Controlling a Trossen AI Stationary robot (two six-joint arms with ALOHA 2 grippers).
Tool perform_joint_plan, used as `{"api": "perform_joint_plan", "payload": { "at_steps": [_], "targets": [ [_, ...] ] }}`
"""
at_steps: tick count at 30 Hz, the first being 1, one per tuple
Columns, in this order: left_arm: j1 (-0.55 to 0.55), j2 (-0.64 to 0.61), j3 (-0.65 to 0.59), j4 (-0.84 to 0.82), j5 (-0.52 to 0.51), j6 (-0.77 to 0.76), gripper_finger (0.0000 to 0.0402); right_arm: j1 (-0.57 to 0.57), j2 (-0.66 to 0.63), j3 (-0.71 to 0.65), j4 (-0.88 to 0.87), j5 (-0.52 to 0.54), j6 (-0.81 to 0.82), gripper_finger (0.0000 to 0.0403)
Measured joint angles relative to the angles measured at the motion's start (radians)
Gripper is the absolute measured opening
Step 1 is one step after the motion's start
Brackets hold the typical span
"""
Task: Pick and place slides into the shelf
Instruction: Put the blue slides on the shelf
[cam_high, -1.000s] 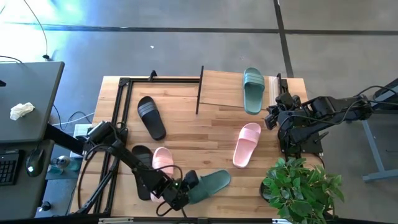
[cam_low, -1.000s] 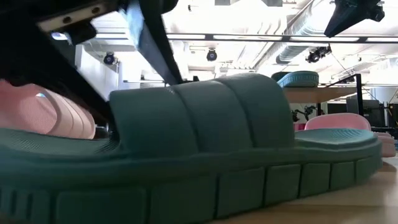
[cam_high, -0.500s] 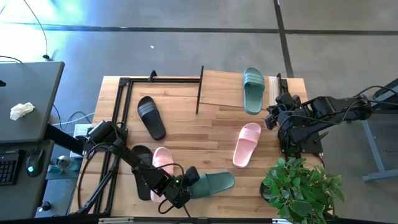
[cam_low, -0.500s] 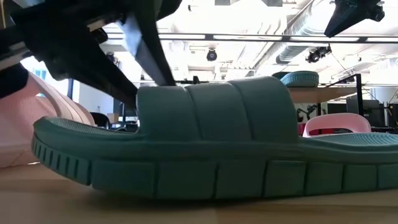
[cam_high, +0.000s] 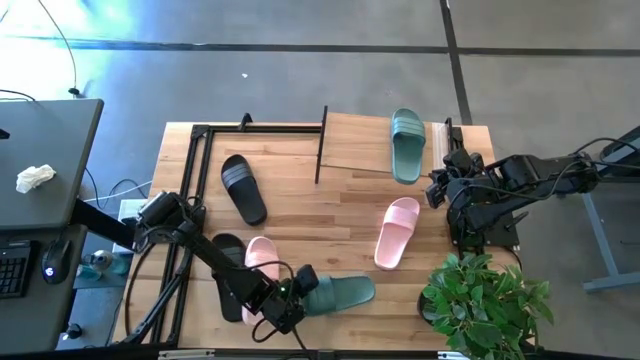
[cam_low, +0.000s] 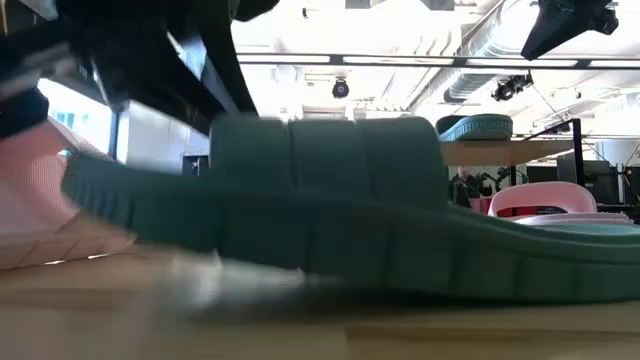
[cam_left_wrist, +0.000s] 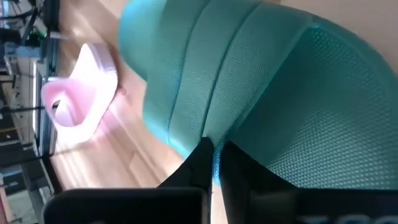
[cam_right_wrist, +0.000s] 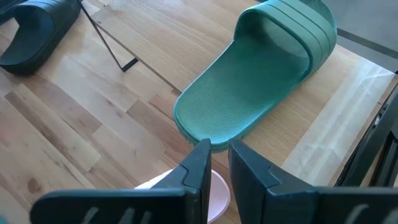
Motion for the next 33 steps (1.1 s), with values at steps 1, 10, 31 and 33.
{"api": "perform_joint_plan", "payload": {
  "at_steps": [1,10,31,33],
  "targets": [
    [0.000,-0.016,0.000,-0.017,0.000,-0.007,0.0006,0.000,0.000,0.000,0.000,0.000,0.000,0.0044],
    [0.000,-0.180,0.000,-0.085,-0.067,-0.004,0.0002,0.000,-0.001,0.000,0.008,-0.025,0.000,0.0044],
    [0.085,-0.342,0.263,-0.336,-0.198,0.255,0.0000,0.068,-0.080,0.000,0.133,-0.170,0.016,0.0044],
    [0.106,-0.342,0.302,-0.381,-0.204,0.290,0.0000,0.096,-0.104,0.000,0.167,-0.172,0.020,0.0044]
  ]
}}
